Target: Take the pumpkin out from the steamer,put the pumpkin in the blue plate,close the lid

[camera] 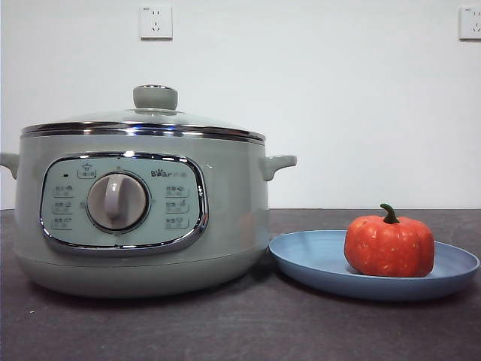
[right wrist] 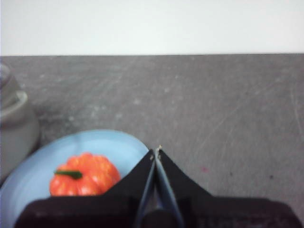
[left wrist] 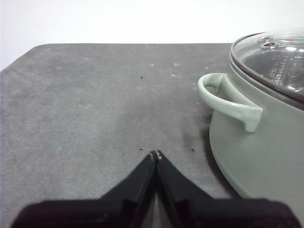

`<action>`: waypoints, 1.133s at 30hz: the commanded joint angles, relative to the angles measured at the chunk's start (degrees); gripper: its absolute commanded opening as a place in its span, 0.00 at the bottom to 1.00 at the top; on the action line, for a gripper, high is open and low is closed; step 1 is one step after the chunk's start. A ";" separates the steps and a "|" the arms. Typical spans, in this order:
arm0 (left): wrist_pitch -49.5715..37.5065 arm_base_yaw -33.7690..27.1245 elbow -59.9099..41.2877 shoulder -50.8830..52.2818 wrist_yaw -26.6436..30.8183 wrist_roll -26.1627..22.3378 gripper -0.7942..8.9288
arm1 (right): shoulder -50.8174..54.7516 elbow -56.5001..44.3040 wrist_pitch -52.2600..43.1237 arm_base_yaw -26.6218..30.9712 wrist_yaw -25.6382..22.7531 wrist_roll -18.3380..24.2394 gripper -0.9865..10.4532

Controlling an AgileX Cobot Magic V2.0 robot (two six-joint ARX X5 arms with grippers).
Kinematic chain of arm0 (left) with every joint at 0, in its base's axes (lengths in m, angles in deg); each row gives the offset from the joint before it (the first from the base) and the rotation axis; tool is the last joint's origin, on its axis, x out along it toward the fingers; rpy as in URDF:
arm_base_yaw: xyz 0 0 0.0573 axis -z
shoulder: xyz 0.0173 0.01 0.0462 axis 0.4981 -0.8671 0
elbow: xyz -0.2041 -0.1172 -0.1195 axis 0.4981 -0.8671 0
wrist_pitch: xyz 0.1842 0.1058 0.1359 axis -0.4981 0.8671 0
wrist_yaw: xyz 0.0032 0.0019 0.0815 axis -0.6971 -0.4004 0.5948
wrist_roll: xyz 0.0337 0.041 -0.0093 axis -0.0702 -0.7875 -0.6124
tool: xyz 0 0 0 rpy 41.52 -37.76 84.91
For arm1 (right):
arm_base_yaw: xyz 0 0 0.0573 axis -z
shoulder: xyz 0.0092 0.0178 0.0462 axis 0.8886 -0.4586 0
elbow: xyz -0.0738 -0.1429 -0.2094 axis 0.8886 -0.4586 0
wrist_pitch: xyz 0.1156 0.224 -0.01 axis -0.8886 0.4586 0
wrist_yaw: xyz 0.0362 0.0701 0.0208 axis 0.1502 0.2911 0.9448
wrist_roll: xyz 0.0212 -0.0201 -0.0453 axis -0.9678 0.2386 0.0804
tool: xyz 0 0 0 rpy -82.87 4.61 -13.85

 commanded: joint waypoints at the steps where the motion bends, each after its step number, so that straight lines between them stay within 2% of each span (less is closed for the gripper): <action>1: 0.17 -0.17 -0.81 0.07 -0.28 0.37 0.08 | 2.23 -3.72 -2.89 0.31 0.22 0.24 0.09; 6: 0.17 -0.17 -0.83 0.07 -0.31 0.37 0.08 | 3.87 -7.28 -4.92 0.31 0.22 0.24 0.09; 34: 0.17 -0.17 -0.81 0.07 -0.31 0.37 0.08 | 3.02 -7.21 -3.17 0.24 -0.20 -0.15 0.09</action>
